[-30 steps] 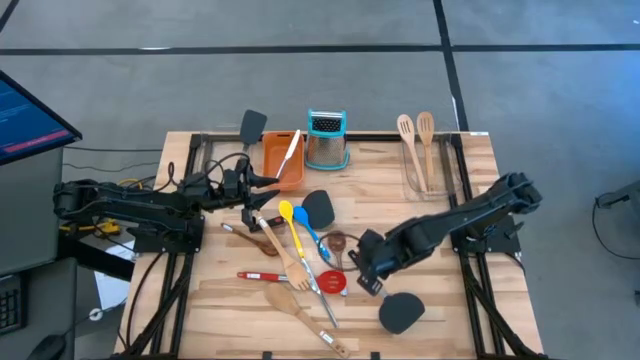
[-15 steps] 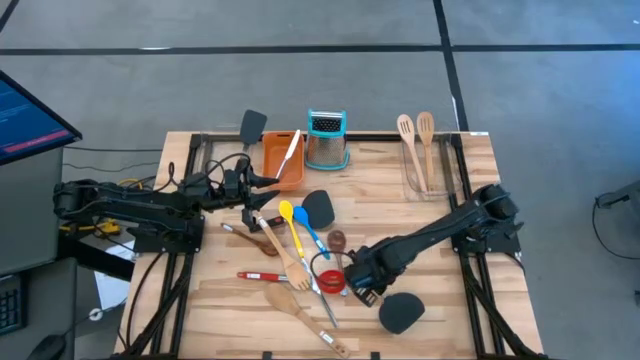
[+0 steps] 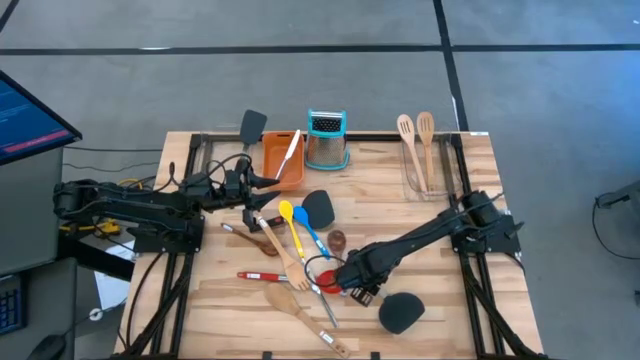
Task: Pick & Place Kitchen Items
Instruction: Put the top right plastic spatula into the left transparent bin
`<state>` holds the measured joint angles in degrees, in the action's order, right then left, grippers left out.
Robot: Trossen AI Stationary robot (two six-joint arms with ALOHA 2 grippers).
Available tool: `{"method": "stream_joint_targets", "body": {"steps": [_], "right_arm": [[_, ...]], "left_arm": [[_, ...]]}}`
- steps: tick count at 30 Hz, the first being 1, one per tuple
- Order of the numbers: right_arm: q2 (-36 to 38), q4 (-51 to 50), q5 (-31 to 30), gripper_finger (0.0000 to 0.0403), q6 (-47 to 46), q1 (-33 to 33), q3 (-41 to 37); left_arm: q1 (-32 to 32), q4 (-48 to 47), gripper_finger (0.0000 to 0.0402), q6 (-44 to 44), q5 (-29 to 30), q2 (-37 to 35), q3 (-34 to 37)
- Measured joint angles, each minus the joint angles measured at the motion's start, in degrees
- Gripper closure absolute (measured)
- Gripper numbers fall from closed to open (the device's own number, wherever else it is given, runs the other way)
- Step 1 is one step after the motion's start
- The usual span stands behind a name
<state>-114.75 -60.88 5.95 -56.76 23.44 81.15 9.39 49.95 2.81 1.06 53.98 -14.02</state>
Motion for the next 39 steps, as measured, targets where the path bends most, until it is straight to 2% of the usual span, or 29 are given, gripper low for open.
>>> {"method": "stream_joint_targets", "body": {"steps": [7,18,39], "right_arm": [[1.6,5.6,-3.7,0.0247,0.3,0.2,-4.1],[3.2,14.5,-4.1,0.0249,0.9,0.2,-11.3],[2.9,14.0,-4.4,0.0262,1.3,0.1,-11.7]], "left_arm": [[0.0,-0.3,0.0270,0.0,0.0,0.0,0.0],[0.0,-1.2,0.0270,0.0,0.0,0.0,0.0],[0.0,-1.0,0.0270,0.0,0.0,0.0,0.0]]}}
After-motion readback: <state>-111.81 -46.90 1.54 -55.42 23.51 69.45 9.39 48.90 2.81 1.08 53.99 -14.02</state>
